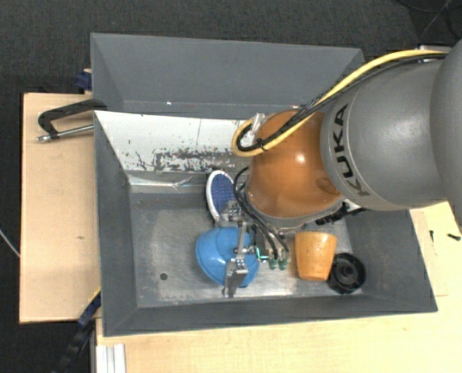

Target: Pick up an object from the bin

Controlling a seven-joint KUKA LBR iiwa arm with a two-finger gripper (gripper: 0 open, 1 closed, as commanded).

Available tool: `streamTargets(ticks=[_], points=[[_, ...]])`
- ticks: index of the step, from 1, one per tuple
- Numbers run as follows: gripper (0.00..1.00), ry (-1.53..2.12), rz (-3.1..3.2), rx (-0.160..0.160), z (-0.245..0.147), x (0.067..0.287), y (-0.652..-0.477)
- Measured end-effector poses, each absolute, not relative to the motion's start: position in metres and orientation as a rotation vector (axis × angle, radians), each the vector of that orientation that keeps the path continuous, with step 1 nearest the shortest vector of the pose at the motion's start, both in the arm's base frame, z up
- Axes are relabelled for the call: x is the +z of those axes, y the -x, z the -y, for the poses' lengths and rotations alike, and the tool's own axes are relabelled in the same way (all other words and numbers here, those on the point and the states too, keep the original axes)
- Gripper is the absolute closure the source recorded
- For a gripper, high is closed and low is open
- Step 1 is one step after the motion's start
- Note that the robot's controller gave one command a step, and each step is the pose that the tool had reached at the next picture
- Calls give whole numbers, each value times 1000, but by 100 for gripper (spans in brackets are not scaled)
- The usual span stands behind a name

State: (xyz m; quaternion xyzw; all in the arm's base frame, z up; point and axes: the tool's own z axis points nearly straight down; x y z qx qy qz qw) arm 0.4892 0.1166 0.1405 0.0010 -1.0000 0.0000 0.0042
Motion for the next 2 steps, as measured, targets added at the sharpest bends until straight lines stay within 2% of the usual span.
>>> streamTargets(ticks=[1,2], points=[[0,48,3153,-13,-83,84,-495],[100,51,3152,-13,-82,84,-495]])
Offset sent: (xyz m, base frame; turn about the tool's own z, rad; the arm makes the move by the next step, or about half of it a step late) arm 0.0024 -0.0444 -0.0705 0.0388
